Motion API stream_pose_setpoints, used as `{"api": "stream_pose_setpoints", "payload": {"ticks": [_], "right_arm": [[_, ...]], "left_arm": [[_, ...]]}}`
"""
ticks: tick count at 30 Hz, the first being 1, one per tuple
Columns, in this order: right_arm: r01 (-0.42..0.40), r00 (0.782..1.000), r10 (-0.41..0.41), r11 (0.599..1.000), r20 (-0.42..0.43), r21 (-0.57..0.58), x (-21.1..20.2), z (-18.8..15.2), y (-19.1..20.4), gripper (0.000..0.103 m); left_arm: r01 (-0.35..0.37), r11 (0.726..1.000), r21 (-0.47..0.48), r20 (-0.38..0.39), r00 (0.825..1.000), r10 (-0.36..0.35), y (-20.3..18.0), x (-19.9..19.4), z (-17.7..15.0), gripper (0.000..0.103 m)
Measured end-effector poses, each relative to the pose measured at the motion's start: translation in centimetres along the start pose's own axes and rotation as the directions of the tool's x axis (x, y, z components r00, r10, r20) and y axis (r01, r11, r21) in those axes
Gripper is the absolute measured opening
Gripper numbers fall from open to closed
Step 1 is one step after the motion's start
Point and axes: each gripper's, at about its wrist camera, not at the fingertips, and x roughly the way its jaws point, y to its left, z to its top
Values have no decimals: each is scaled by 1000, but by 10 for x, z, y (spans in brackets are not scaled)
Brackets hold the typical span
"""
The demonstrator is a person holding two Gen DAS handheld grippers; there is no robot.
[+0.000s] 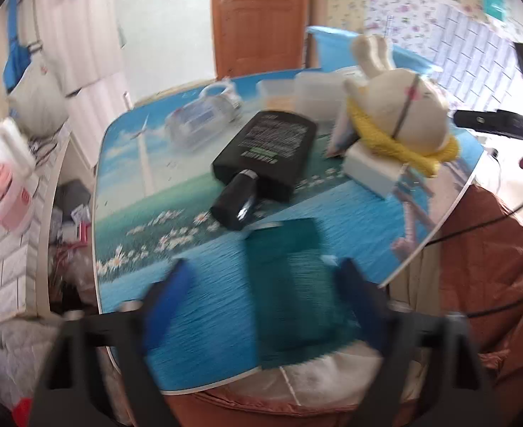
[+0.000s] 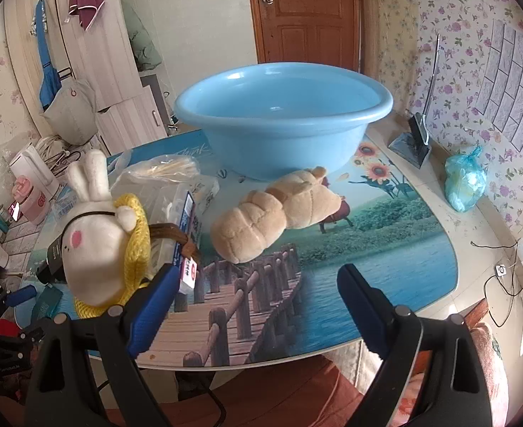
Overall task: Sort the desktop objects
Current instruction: 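Grasp the tan plush with the right tool while the left tool grasps the green packet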
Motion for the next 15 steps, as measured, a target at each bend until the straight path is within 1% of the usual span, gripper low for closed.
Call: {"api": "stream_pose_setpoints", "payload": {"ticks": [1, 3, 5, 8, 11, 13, 14, 15], "right_arm": [[4, 1000, -4, 1000, 0, 7, 0, 1, -2, 91], [6, 1000, -6, 1000, -7, 20, 3, 2, -7, 86], [-3, 1000, 4, 999, -15, 35, 6, 3, -10, 84], [-26, 1000, 27, 998, -14, 52, 8, 6, -11, 84], [-76, 997, 78, 993, -19, 87, 13, 12, -11, 84], [-70, 996, 77, 987, -42, 147, 19, 18, -14, 84], [-67, 995, 81, 978, -64, 197, 23, 22, -18, 84], [-87, 991, 110, 964, -79, 250, 28, 24, -23, 84]], "left_arm": [[6, 1000, 9, 4, 1000, -6, -2, -2, 0, 46], [9, 1000, 20, 4, 1000, -9, -6, -3, 1, 45], [17, 999, 32, 3, 1000, -17, -8, -3, 2, 44], [20, 998, 52, 8, 1000, -21, -12, -7, 4, 44], [50, 998, 29, 34, 998, -51, -9, -15, 13, 44], [54, 998, 19, 61, 997, -55, -9, -23, 19, 44], [50, 999, 16, 75, 996, -51, -9, -26, 24, 44], [48, 999, 14, 86, 995, -49, -8, -29, 28, 44]]}}
